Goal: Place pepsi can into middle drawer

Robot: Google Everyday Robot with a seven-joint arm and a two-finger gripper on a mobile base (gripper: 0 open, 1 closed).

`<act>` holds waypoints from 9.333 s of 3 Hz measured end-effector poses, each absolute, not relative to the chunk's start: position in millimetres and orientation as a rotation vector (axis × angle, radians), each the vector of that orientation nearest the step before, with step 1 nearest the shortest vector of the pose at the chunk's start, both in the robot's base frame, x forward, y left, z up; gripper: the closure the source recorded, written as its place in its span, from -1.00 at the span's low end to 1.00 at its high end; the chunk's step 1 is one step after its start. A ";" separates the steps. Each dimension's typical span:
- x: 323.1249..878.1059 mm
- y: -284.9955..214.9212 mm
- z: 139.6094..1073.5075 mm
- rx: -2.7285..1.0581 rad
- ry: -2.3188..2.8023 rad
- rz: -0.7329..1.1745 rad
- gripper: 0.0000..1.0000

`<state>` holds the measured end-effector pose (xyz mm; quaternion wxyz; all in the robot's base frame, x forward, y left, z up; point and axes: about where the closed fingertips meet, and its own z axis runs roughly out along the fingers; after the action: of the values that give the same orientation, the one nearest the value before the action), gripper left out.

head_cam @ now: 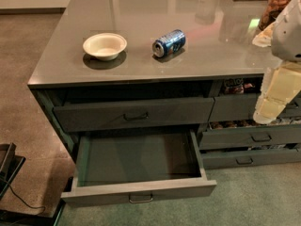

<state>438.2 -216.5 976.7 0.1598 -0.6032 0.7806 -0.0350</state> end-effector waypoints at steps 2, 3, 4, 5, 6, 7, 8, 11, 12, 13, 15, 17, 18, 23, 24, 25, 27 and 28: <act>456.5 -214.0 977.6 -1.724 2.177 -0.097 -1.00; 497.6 -206.3 975.9 -1.735 2.084 -0.065 -1.00; 547.6 -194.6 971.1 -1.752 1.995 -0.028 -1.00; 597.0 -183.5 965.1 -1.766 1.920 -0.006 -1.00; 649.8 -167.1 955.4 -1.760 1.842 0.032 -1.00; 658.4 -166.0 949.9 -1.750 1.831 0.034 -1.00; 675.4 -163.4 942.7 -1.749 1.803 0.046 -1.00; 733.1 -144.5 921.4 -1.714 1.711 0.110 -1.00; 747.2 -138.9 914.7 -1.710 1.691 0.130 -1.00; 760.8 -133.2 907.5 -1.693 1.673 0.150 -1.00; 778.2 -119.8 895.1 -1.702 1.652 0.177 -1.00; 779.5 -107.3 871.4 -1.769 1.691 0.241 -1.00; 777.1 -105.1 858.5 -1.777 1.730 0.290 -1.00; 750.2 -111.4 899.3 -1.720 1.759 0.366 0.32; 746.0 -103.8 896.1 -1.716 1.749 0.423 0.80; 744.8 -98.8 889.4 -1.713 1.750 0.463 1.00; 744.8 -98.8 889.4 -1.713 1.750 0.463 0.69; 744.9 -98.8 894.8 -1.713 1.750 0.463 0.21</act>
Offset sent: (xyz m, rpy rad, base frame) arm 0.0449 0.0046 -0.0025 0.0578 -0.0664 0.0615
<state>744.9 -98.8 894.8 0.3191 -0.6514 0.6655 0.1760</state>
